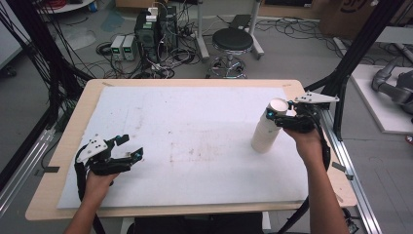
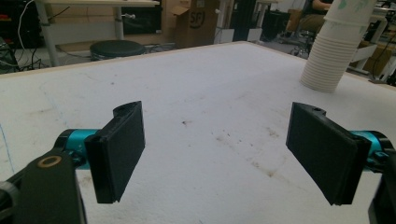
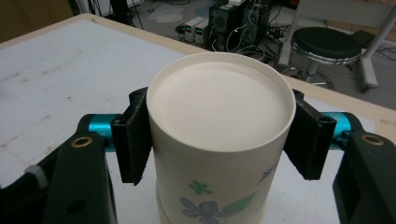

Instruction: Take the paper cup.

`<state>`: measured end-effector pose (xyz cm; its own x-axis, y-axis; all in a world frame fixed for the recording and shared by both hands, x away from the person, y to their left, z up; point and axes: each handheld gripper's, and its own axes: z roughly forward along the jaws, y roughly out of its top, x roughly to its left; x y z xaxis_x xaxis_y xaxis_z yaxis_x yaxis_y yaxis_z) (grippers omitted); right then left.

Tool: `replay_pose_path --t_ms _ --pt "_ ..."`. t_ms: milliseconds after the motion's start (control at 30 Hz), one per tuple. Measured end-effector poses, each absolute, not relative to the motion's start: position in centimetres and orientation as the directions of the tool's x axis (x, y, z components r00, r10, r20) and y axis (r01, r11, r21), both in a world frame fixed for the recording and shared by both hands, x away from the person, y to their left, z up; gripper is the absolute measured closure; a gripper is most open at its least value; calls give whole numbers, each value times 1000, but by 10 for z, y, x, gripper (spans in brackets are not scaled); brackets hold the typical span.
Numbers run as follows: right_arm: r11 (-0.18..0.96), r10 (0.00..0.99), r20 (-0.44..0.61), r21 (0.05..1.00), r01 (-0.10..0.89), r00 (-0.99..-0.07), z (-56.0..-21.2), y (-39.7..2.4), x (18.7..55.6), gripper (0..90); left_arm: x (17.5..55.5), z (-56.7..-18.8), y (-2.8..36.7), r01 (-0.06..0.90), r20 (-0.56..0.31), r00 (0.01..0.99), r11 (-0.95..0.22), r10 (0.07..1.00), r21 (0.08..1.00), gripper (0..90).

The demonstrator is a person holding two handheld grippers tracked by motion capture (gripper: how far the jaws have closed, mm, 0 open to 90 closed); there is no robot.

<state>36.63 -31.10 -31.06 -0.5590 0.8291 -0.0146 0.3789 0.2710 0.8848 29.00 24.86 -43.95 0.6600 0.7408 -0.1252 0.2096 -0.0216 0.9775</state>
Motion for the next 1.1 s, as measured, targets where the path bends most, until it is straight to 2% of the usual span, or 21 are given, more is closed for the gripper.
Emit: replay_pose_path --t_ms 633,900,1033,1100 --pt "267 792 -66 932 247 -607 -245 -302 340 357 289 -437 248 202 -140 683 -2 717 979 196" --pt "257 732 -49 944 209 -680 -242 -282 336 363 289 -436 247 200 -139 690 -2 710 980 196" --pt "281 689 -44 936 211 -723 -250 -266 337 365 289 -437 246 205 -145 699 -3 700 979 194" --pt "285 661 -28 934 216 -749 -260 -255 336 365 289 -437 244 207 -143 689 -3 710 978 161"
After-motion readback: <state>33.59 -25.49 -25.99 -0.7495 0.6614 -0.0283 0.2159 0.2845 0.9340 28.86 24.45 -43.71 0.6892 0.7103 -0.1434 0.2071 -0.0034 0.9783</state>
